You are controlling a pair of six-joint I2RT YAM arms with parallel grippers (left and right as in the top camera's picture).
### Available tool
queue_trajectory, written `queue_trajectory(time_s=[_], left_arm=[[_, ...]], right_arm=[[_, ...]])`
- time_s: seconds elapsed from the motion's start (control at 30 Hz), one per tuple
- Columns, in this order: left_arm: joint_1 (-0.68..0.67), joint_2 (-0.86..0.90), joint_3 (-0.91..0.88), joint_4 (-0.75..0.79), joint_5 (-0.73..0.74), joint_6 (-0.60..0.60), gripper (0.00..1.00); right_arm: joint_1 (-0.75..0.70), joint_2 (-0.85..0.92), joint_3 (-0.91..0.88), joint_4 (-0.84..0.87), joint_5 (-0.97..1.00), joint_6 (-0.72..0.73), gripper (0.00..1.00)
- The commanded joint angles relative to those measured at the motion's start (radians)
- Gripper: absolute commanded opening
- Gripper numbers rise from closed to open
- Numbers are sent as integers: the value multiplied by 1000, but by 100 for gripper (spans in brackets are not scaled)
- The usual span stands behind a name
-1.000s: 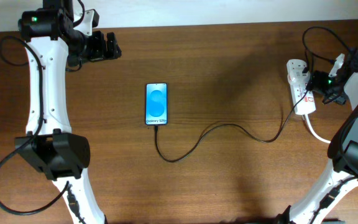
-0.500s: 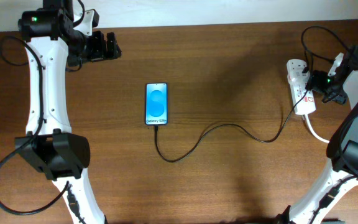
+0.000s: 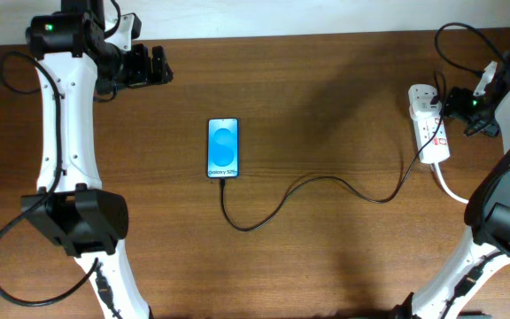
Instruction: Plug charger to phone and switch on socket
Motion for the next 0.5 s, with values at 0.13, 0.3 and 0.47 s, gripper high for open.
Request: queue_trajectory(time_s=[0.13, 0.3, 0.47], left_arm=[[2, -15, 12, -1, -7, -2, 99], [2, -15, 12, -1, -7, -2, 99], [2, -15, 12, -1, -7, -2, 99]], right_arm=[[10, 32, 10, -23, 74, 11, 87], [10, 38, 9, -14, 74, 11, 86], [15, 71, 9, -14, 55, 11, 86]])
